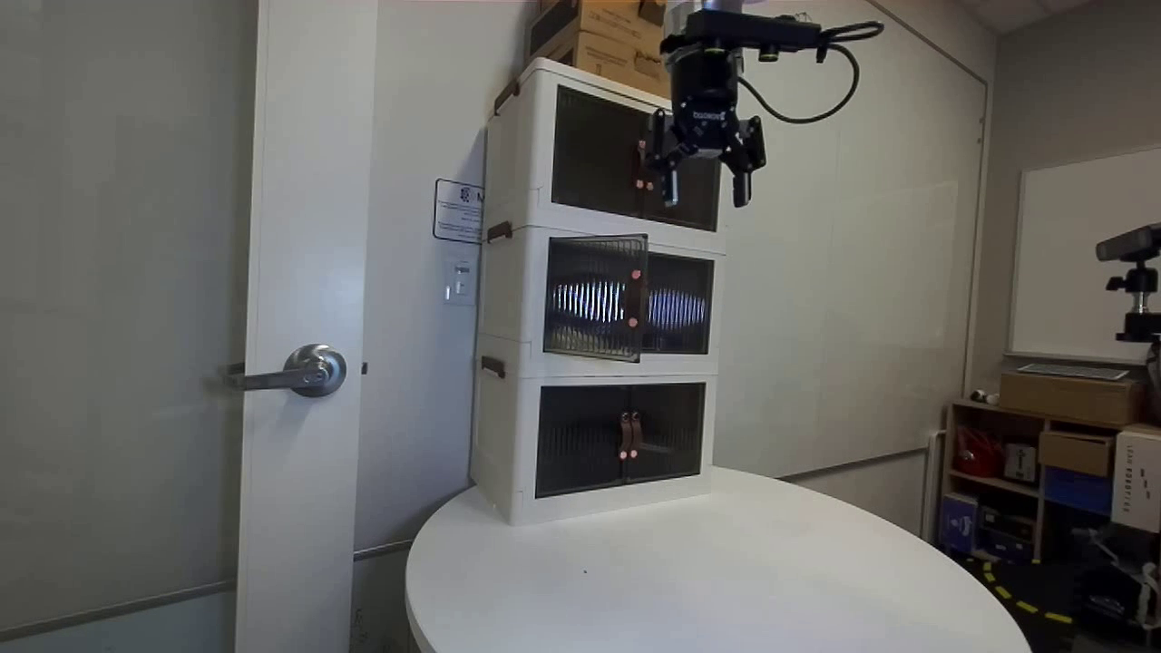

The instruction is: Close the doors of the middle shelf

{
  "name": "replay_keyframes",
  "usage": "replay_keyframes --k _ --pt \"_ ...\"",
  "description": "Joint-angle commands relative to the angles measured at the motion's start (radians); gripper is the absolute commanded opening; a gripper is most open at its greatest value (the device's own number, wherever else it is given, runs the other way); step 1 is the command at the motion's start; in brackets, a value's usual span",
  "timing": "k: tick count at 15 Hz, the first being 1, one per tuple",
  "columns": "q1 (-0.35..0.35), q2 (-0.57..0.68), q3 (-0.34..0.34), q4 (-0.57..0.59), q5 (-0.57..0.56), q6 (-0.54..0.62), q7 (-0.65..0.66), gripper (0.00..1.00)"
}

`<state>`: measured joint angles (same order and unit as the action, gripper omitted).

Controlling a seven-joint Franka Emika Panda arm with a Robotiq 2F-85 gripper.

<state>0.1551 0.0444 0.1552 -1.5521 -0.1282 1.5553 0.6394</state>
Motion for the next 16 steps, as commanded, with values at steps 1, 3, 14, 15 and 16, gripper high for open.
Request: replay_keyframes --k 1,3,14,15,16 --pt "0.062 0.089 0.032 0.054 -0.164 0.105 0.203 1.00" --pt "0.088 0.132 0.030 0.076 -0.241 0.141 0.283 1.00" --pt "0.123 0.337 -0.082 0.221 -0.457 0.370 0.372 0.12" --pt "0.128 0.355 -0.095 0.228 -0.481 0.405 0.395 0.05" --pt "0.133 0.369 -0.106 0.237 -0.498 0.429 0.409 0.00"
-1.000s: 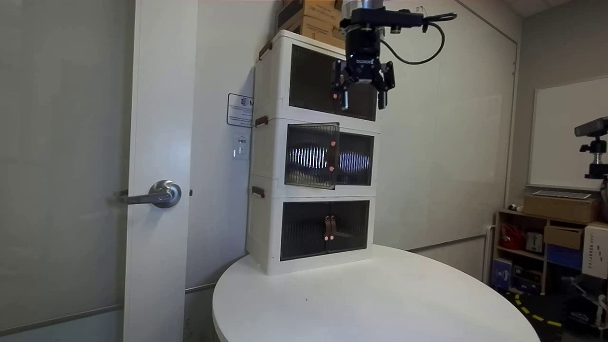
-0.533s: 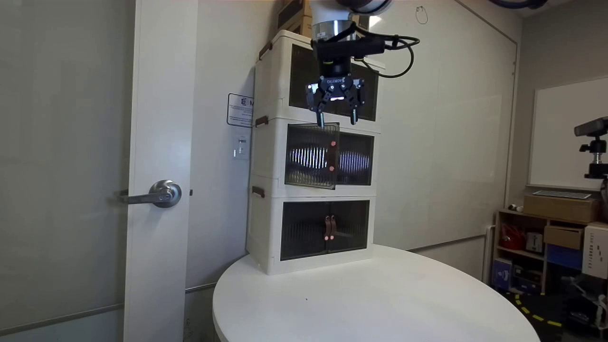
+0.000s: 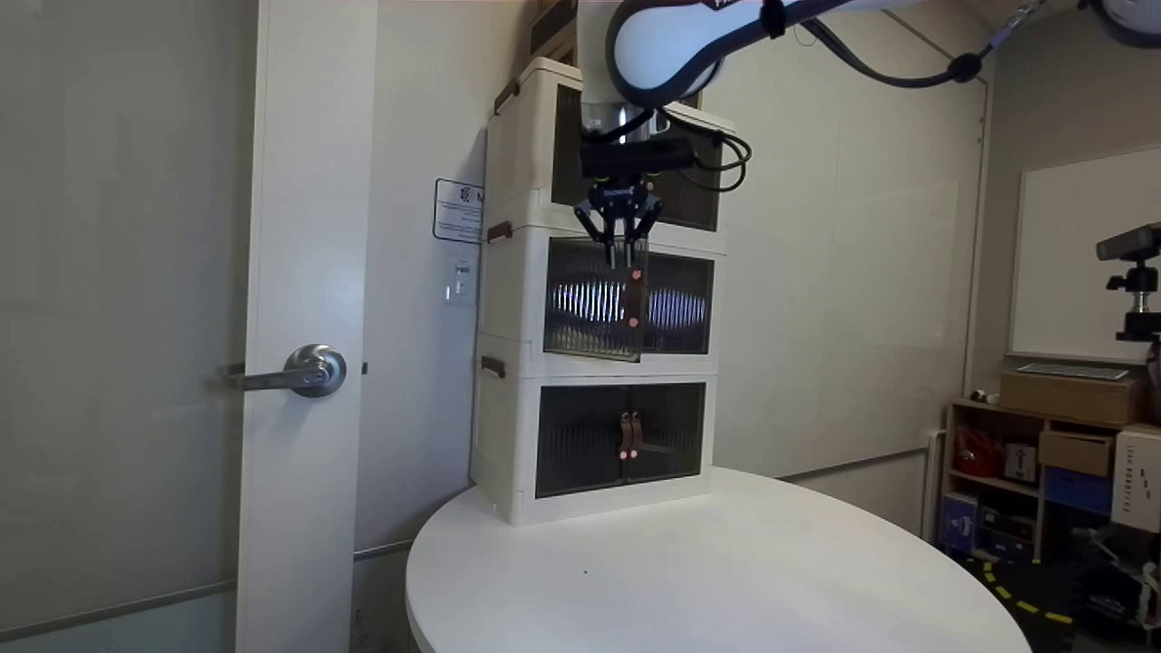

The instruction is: Close the doors of the middle shelf

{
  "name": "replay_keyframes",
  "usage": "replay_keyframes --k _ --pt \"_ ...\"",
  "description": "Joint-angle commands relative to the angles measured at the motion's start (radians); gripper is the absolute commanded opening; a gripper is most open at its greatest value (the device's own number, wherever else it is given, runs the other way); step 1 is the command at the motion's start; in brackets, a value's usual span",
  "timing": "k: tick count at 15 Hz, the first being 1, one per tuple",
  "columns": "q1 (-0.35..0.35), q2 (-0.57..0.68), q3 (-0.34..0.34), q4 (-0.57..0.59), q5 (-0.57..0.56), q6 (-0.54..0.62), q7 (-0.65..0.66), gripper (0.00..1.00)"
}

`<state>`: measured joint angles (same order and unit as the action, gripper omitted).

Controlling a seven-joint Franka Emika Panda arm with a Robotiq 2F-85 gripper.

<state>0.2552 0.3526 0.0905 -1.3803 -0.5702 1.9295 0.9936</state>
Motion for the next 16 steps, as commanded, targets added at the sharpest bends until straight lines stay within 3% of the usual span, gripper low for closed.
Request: replay_keyframes --k 1,9,16 --pt "0.037 0.073 -0.052 0.068 -0.076 0.082 0.072 0.00" --pt "0.036 0.126 -0.152 0.013 -0.329 0.320 0.256 0.00" --pt "0.000 0.116 -0.185 -0.049 -0.533 0.415 0.453 0.00"
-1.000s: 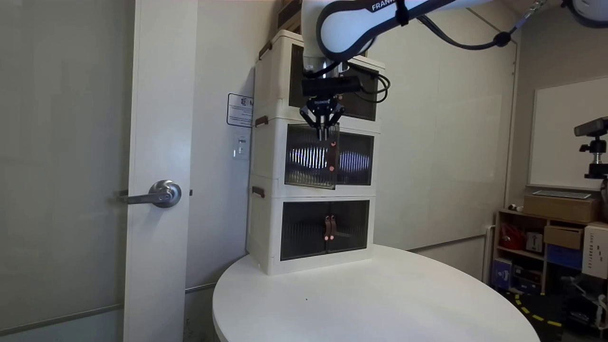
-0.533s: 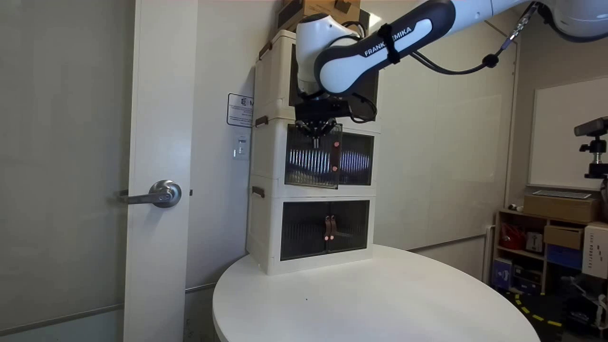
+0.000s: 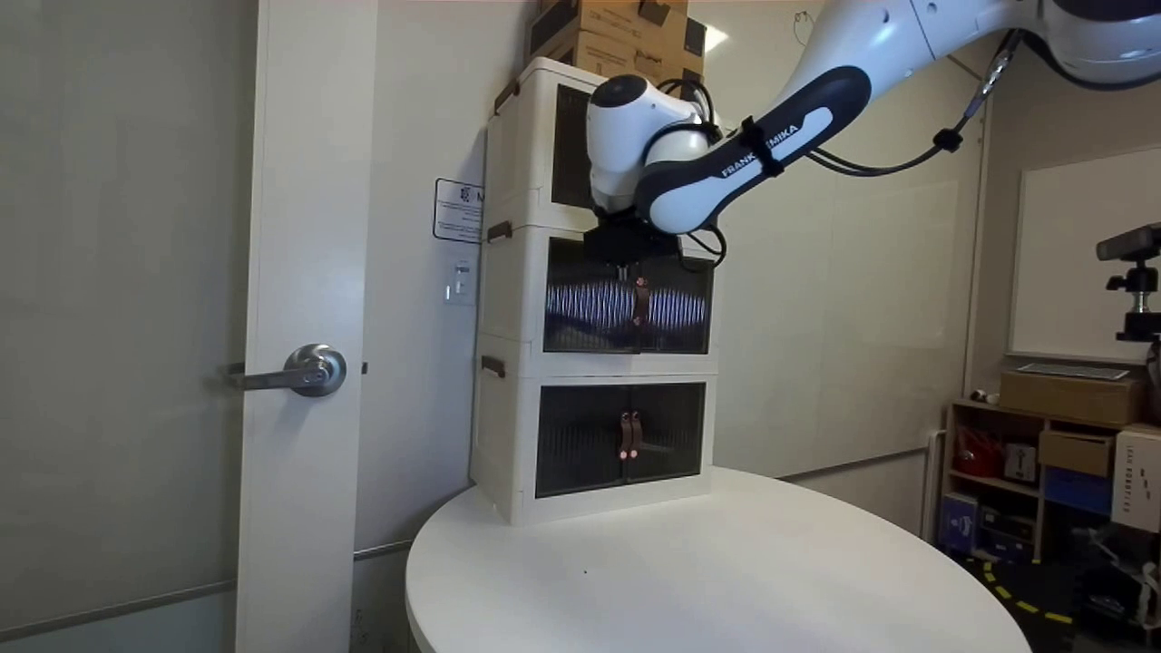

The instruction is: Close the doors of the middle shelf

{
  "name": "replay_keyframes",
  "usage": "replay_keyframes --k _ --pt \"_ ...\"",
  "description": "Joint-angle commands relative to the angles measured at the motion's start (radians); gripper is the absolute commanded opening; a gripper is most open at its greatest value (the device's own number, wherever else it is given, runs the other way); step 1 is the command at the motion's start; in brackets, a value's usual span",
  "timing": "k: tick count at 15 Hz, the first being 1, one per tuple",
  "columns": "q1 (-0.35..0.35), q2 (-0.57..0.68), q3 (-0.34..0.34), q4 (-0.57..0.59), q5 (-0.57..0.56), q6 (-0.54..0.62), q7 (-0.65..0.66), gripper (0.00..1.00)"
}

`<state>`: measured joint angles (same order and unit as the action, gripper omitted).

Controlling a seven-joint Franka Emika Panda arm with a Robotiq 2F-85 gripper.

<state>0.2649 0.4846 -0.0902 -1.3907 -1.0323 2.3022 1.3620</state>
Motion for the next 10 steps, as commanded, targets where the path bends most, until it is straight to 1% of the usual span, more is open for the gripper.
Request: replay_keyframes --k 1,8,10 --pt "-0.019 -0.023 -0.001 -0.053 -0.087 0.054 0.100 0.00" --pt "-0.050 -0.030 0.017 -0.092 -0.141 0.107 0.177 0.00" --pt "-0.048 -0.033 0.009 -0.104 -0.176 0.135 0.242 0.00"
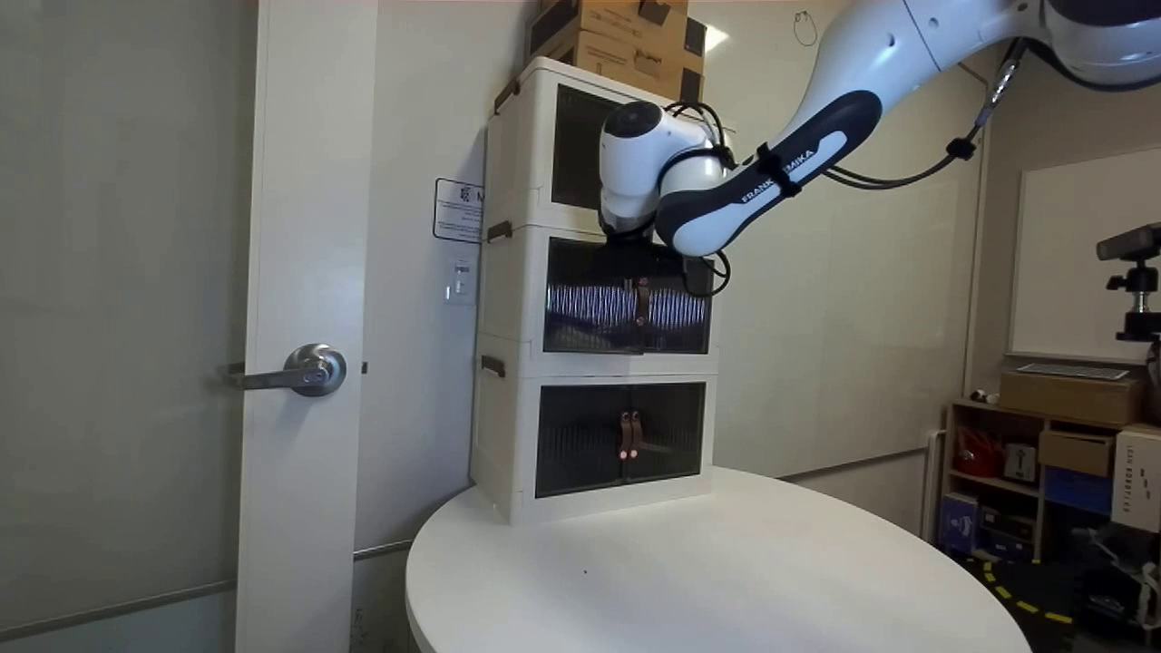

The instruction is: Close the doors of the middle shelf

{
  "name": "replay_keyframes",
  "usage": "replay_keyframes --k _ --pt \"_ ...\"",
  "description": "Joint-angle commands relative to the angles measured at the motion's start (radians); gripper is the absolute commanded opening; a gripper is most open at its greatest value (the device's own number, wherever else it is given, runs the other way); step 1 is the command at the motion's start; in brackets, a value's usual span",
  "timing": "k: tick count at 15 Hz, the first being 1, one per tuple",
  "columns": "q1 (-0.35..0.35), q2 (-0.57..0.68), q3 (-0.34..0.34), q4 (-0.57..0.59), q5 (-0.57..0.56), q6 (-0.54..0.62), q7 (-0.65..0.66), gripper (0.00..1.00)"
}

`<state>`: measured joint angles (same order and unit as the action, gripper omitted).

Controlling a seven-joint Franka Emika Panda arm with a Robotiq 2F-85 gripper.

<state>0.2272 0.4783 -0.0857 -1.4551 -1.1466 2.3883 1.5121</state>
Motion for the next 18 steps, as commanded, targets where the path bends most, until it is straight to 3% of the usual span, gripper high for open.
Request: replay_keyframes --k 1,6,10,16,18 --pt "-0.004 -0.016 -0.005 -0.035 -0.108 0.061 0.145 0.00" --pt "-0.009 0.065 0.003 0.027 -0.333 0.045 0.320 0.00" --pt "-0.030 0.132 0.030 0.087 -0.423 0.037 0.358 0.00" --pt "-0.055 0.190 0.057 0.172 -0.421 0.021 0.329 0.00" --pt "-0.083 0.160 0.087 0.145 -0.330 0.022 0.229 0.00"
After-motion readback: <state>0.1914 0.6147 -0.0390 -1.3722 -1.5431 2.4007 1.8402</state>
